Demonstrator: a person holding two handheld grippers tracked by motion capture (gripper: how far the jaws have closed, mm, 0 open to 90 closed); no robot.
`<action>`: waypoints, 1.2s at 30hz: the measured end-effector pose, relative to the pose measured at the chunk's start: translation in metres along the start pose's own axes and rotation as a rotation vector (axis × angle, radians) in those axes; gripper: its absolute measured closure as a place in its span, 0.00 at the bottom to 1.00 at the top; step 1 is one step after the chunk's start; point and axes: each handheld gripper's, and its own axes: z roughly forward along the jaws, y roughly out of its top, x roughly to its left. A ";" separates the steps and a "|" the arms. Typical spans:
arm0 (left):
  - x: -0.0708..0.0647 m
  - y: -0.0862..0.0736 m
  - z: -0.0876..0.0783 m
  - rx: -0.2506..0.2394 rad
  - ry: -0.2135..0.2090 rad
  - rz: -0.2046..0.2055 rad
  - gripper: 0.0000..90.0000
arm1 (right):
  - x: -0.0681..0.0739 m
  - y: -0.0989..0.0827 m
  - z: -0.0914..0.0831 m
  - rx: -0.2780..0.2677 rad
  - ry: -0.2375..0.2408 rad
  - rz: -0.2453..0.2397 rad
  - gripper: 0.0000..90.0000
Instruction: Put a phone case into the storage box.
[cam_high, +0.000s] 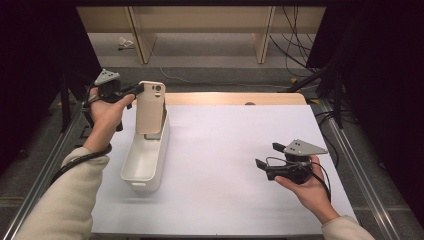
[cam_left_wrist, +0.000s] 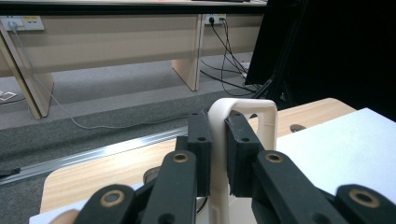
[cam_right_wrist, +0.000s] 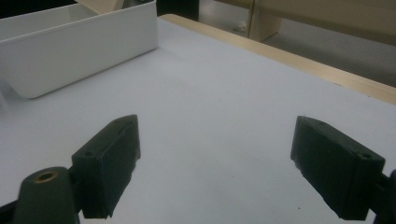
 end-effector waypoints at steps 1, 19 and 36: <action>0.000 0.000 0.000 0.000 0.000 0.000 0.91 | 0.000 0.000 0.000 0.001 -0.001 -0.001 0.18; 0.010 -0.008 0.007 0.014 0.017 -0.007 0.91 | 0.000 0.000 0.000 0.000 0.000 0.001 0.19; 0.010 -0.010 0.015 0.023 0.019 -0.003 0.91 | 0.000 0.000 0.000 0.000 0.003 0.006 0.18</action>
